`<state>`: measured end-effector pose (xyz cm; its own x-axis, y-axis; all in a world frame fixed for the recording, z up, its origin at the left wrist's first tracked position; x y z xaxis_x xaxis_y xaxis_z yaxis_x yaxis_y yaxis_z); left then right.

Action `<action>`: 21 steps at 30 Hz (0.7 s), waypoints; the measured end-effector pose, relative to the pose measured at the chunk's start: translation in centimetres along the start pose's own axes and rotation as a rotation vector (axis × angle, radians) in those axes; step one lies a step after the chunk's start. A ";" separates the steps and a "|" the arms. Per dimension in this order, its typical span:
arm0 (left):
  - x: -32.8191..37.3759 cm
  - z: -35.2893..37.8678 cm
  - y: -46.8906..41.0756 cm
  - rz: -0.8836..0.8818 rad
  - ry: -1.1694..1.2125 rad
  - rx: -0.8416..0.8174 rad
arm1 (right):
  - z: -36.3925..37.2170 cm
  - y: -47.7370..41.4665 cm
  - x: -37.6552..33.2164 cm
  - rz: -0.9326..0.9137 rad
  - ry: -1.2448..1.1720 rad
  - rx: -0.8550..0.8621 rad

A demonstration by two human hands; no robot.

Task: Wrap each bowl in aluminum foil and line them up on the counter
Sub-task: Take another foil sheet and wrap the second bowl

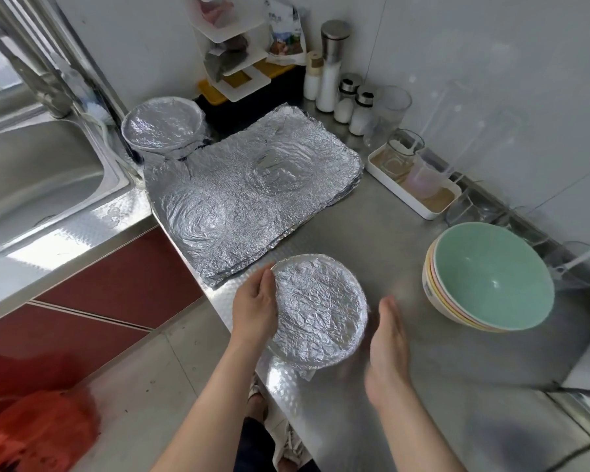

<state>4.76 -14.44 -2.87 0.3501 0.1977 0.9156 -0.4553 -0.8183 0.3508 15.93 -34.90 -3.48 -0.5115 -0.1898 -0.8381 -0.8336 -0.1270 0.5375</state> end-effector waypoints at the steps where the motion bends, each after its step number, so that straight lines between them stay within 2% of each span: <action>1: 0.0 -0.1 0.0 0.001 -0.010 0.013 | 0.4 -0.2 -0.3 -0.008 0.006 -0.007; 8: 0.4 0.2 0.5 -0.014 0.033 0.041 | 2.4 -1.4 -1.4 -0.046 0.033 -0.042; 21: -0.2 0.0 0.4 -0.001 -0.012 0.092 | 3.1 -2.8 -1.2 -0.243 0.318 0.048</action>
<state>4.51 -14.85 -2.94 0.3607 0.1924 0.9126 -0.3781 -0.8643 0.3316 18.20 -31.29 -4.22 -0.2145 -0.4530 -0.8653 -0.9350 -0.1608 0.3160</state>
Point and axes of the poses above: each hand's wrist, its own y-axis away from the middle knuckle, its own z-axis out of the palm, x = y × z, the point moved 8 cm from there along -y, towards the middle knuckle, and after that the axes turned 5 degrees about y, right-handed, at the moved point
